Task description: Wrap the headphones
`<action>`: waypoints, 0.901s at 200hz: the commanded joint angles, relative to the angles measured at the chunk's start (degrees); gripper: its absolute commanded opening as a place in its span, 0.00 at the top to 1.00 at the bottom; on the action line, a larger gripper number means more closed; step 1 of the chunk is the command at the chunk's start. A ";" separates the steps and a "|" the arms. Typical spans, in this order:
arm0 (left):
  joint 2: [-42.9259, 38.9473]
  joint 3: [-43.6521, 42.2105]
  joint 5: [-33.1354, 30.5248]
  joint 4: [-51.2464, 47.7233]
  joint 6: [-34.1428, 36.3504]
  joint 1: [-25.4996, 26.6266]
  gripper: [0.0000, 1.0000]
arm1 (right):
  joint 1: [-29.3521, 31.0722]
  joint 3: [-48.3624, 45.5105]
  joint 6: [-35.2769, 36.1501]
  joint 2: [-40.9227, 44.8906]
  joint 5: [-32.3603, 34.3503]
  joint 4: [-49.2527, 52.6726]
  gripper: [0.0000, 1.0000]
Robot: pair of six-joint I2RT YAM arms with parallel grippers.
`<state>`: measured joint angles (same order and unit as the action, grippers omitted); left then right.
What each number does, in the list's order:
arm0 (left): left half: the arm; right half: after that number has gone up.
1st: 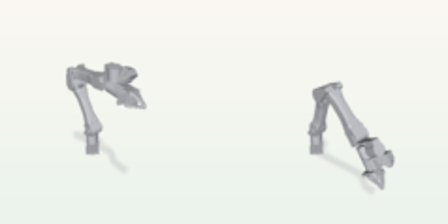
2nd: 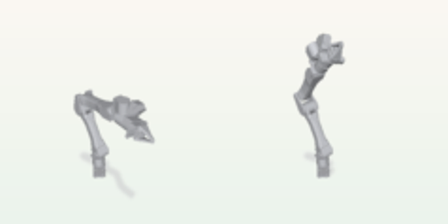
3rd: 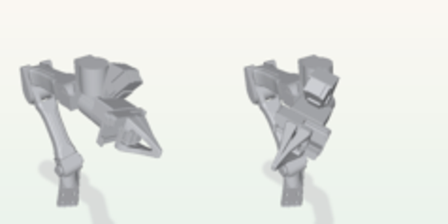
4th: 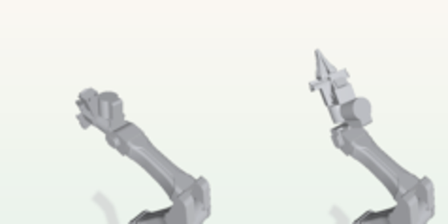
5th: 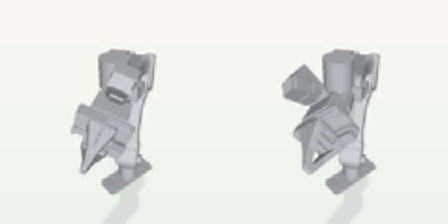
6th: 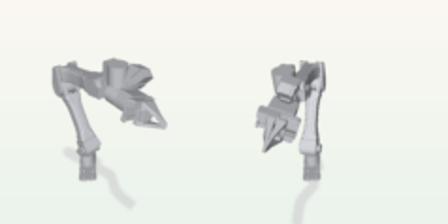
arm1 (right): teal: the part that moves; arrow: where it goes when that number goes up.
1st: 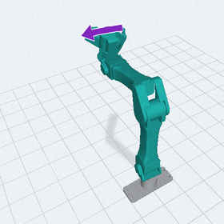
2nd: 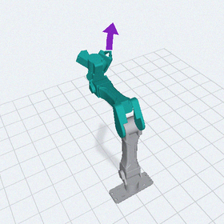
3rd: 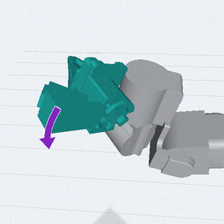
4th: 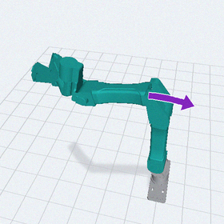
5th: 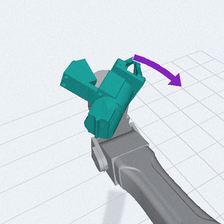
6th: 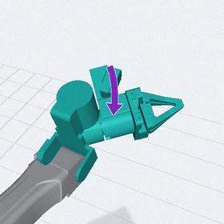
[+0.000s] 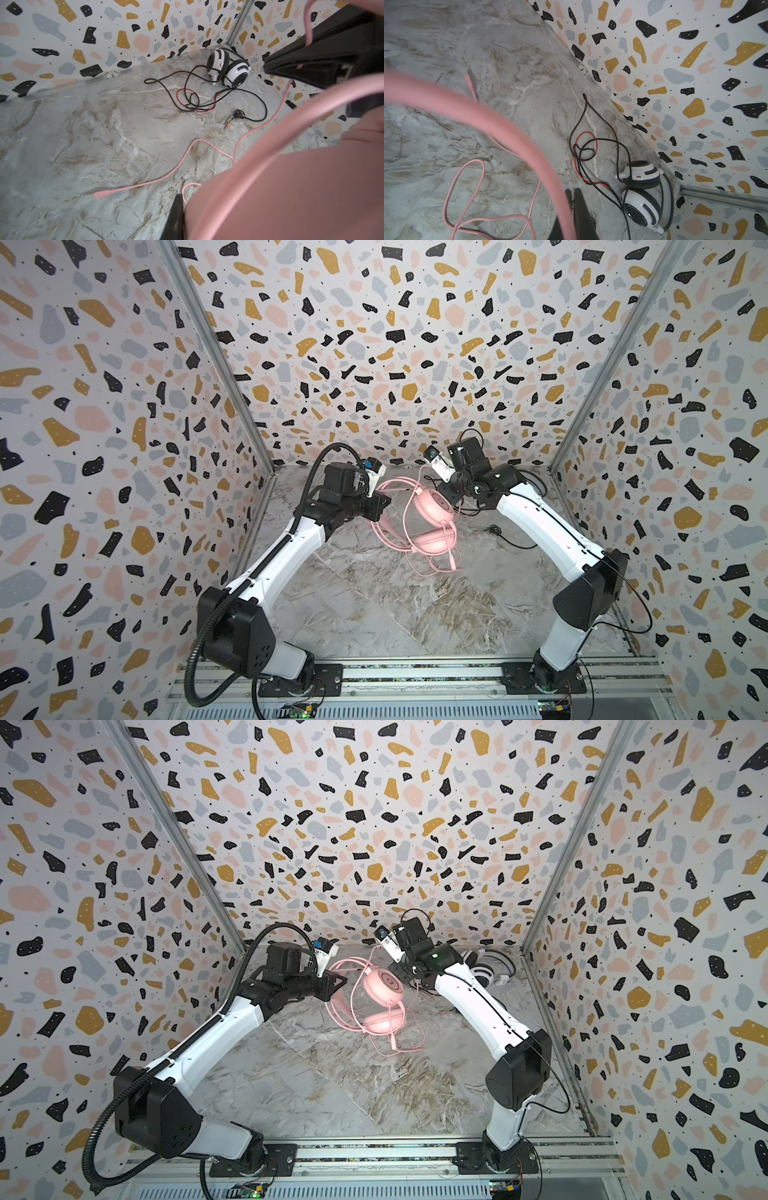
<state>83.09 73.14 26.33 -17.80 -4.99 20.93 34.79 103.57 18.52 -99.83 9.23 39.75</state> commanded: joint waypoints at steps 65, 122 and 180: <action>-3.62 0.43 4.63 10.23 -4.20 0.20 1.00 | -1.49 -11.40 -5.20 9.70 -7.00 -11.09 0.75; -4.03 0.08 6.47 12.12 -6.42 -0.33 1.00 | -3.66 -22.43 -10.73 16.37 -13.43 -20.29 0.40; -4.35 -0.69 7.64 14.43 -8.70 -1.69 1.00 | -6.35 -33.92 -16.09 21.30 -16.96 -29.01 0.26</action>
<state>80.86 72.55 30.04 -10.15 -9.65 20.23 29.69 72.77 6.31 -81.76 -5.02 16.08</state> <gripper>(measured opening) 0.081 0.719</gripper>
